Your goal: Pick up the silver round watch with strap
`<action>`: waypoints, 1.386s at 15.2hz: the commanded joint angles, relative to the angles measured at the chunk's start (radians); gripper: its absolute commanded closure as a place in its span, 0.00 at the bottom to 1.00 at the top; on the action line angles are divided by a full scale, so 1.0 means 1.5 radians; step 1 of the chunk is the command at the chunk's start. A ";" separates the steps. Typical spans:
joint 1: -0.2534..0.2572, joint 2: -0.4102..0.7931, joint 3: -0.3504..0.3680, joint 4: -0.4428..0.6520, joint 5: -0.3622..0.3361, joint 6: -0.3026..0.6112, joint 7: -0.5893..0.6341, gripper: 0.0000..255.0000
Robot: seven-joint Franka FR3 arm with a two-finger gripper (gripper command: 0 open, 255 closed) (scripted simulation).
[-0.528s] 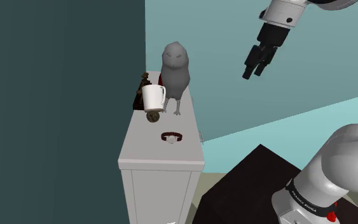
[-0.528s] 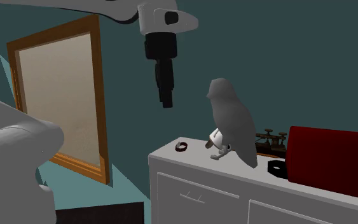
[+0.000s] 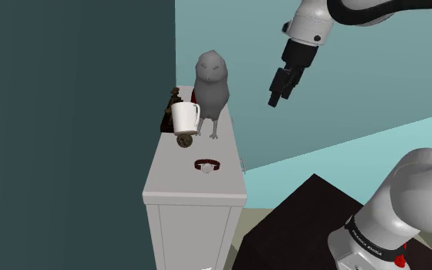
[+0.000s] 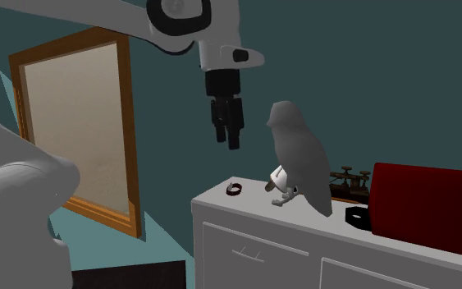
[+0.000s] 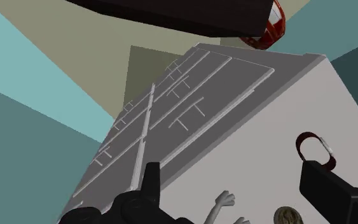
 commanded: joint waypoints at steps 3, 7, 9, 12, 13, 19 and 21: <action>0.028 0.063 0.044 0.008 0.003 0.060 -0.001 0.00; 0.052 0.128 0.088 0.024 -0.003 0.114 0.000 0.00; 0.062 0.162 0.110 0.034 -0.010 0.140 0.002 0.00; 0.076 0.215 0.143 0.052 -0.026 0.175 0.008 0.00; 0.081 0.233 0.154 0.059 -0.034 0.187 0.011 0.00; 0.106 0.348 0.218 0.107 -0.097 0.245 0.039 0.00; 0.110 0.371 0.227 0.110 -0.113 0.261 0.048 0.00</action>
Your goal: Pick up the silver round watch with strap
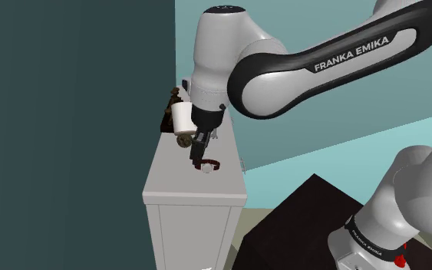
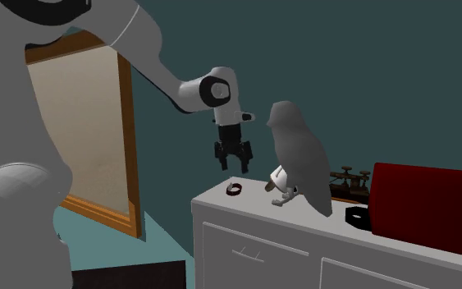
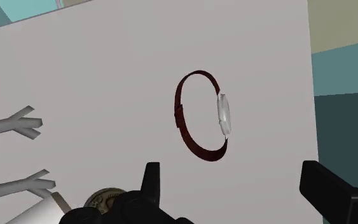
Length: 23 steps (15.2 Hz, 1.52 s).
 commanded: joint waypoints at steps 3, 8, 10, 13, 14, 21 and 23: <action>0.002 0.027 0.007 -0.010 -0.018 0.034 0.014 0.00; 0.002 0.044 0.009 -0.026 -0.030 0.065 0.024 0.00; 0.002 0.043 0.009 -0.026 -0.029 0.064 0.024 1.00; 0.002 0.043 0.009 -0.026 -0.029 0.064 0.024 1.00; 0.002 0.043 0.009 -0.026 -0.029 0.064 0.024 1.00; 0.002 0.034 0.008 -0.017 -0.023 0.048 0.018 1.00; 0.002 0.025 0.007 -0.007 -0.016 0.030 0.012 1.00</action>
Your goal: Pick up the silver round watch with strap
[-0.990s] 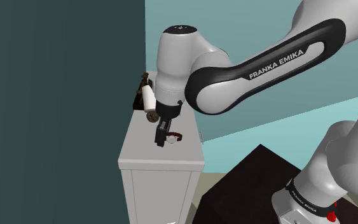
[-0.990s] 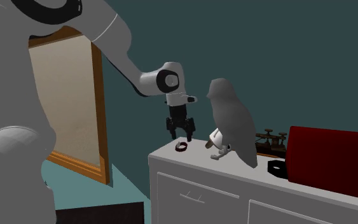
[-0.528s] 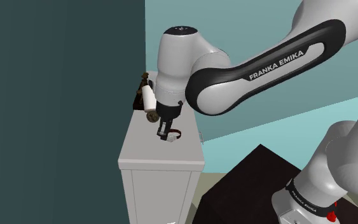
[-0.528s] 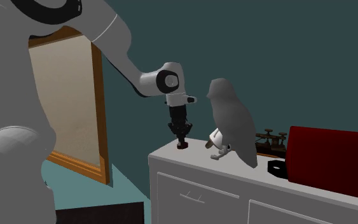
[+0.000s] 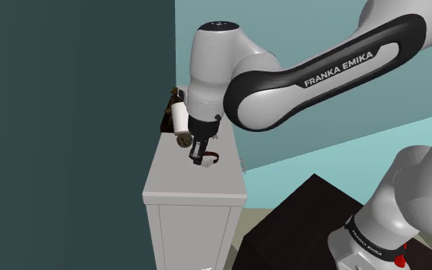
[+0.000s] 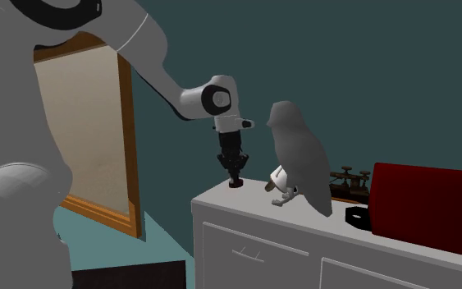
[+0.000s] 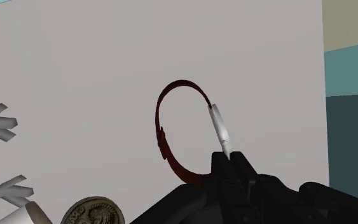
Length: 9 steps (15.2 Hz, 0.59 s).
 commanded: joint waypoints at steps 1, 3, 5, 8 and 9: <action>0.001 -0.010 -0.001 0.007 0.007 -0.016 -0.005 1.00; 0.001 -0.018 -0.002 0.018 0.012 -0.034 -0.010 1.00; 0.001 -0.026 -0.003 0.029 0.017 -0.051 -0.015 1.00; 0.001 -0.036 -0.005 0.046 0.023 -0.078 -0.021 1.00; 0.001 -0.039 -0.005 0.052 0.024 -0.087 -0.023 1.00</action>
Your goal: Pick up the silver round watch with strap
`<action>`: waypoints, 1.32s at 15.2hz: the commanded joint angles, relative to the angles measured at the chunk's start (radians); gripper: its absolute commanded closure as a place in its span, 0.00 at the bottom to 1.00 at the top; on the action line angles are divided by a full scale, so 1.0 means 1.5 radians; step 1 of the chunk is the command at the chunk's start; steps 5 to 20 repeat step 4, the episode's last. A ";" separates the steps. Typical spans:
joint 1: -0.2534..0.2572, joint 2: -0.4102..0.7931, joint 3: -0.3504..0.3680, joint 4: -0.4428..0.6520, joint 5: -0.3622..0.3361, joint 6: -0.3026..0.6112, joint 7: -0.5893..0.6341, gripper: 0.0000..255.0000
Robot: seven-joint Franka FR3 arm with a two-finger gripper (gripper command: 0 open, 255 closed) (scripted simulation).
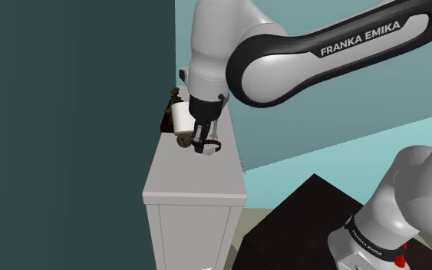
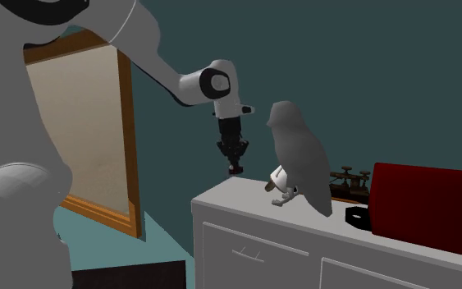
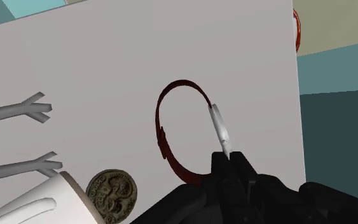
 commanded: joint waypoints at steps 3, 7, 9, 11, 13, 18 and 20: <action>0.000 -0.009 -0.001 0.021 0.005 -0.029 -0.005 1.00; 0.000 -0.009 -0.001 0.021 0.005 -0.029 -0.005 1.00; 0.000 -0.009 -0.001 0.021 0.005 -0.029 -0.005 1.00; 0.000 -0.009 -0.001 0.021 0.005 -0.029 -0.005 1.00; 0.000 -0.009 -0.001 0.021 0.005 -0.029 -0.005 1.00; 0.000 -0.009 -0.001 0.021 0.005 -0.029 -0.005 1.00; 0.000 -0.009 -0.001 0.021 0.005 -0.029 -0.005 1.00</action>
